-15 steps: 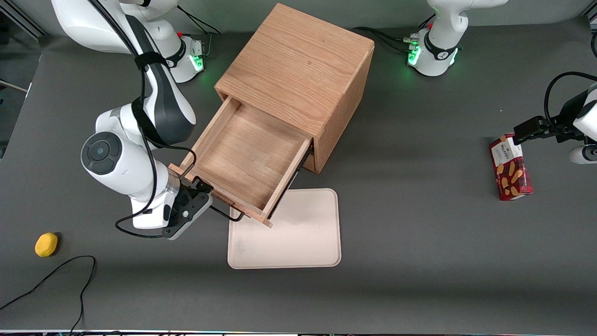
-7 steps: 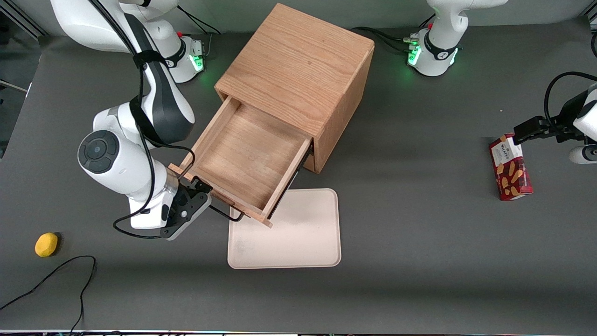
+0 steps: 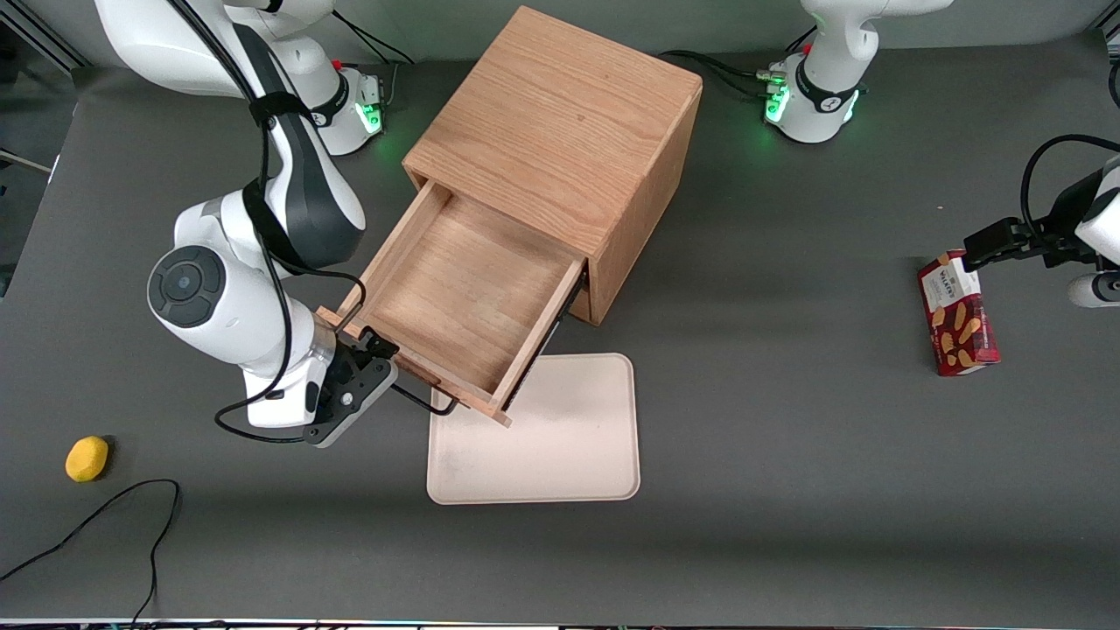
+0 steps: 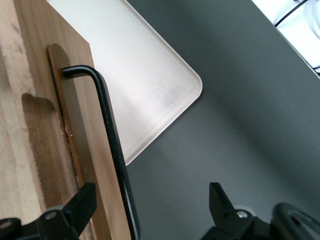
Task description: Open upper drawer
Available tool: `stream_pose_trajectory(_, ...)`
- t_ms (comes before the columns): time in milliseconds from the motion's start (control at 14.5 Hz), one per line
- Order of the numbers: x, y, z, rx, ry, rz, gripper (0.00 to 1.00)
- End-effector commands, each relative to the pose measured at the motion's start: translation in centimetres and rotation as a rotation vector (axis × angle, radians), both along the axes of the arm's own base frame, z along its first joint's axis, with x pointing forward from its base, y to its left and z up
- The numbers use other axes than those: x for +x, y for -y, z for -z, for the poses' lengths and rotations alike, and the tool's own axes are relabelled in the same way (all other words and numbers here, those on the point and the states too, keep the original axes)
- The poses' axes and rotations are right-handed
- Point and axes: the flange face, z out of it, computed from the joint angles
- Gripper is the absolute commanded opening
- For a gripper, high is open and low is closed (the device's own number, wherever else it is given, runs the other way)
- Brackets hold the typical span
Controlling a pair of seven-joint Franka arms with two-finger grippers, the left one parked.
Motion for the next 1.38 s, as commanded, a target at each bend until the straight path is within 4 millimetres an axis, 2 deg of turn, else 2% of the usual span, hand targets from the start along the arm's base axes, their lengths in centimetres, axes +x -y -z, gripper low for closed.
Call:
stream_pose_trajectory(0, -0.4, -1.0, -0.2, 0.014, -0.015, -0.025, 1.00)
stream_pose_trajectory(413, -0.3, -1.0, 0.1, 0.011, -0.017, -0.032, 1.00)
stream_pose_trajectory(689, 0.0, -0.2, -0.2, 0.013, -0.009, -0.018, 1.00)
stream_pose_trajectory(1102, 0.2, 0.5, -7.8, 0.019, 0.015, 0.030, 1.00)
stream_pose_trajectory(1308, -0.6, 0.9, -12.1, 0.012, -0.006, 0.084, 1.00)
